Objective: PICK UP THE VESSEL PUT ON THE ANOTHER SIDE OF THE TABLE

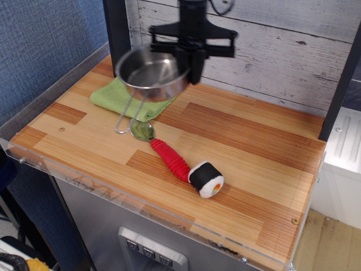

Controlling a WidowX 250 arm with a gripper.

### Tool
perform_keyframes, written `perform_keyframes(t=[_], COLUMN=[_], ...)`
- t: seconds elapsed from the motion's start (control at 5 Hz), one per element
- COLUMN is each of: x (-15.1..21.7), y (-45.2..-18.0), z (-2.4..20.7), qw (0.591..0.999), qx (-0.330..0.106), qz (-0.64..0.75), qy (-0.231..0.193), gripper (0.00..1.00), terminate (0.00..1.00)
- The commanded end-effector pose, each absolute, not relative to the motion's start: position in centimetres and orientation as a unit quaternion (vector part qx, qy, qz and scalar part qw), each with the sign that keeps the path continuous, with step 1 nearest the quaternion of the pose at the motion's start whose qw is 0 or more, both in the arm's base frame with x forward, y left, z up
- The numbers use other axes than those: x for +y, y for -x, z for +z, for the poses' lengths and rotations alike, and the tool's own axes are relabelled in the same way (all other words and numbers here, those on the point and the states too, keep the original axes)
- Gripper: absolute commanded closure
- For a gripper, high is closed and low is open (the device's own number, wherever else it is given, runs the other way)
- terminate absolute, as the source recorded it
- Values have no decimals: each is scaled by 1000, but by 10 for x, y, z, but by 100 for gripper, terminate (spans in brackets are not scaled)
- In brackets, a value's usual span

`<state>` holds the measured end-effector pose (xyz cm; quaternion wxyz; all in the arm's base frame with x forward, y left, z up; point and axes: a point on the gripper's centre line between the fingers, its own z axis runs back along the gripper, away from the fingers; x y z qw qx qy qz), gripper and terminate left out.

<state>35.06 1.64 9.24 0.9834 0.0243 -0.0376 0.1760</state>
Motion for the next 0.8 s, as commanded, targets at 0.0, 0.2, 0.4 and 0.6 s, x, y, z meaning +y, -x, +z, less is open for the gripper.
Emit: perform_keyframes(t=[0.0,0.2,0.4,0.6], x=[-23,-44,-55,-63], y=[-380,-389,-390,-384], z=[88,78,69,56], qw=[988,990,991,993], qx=[-45,-39,-55,-59], qz=[145,134,119,105], qy=[-17,-4,1,21], gripper=[100,100,100,100], terminate=[0,0,0,0])
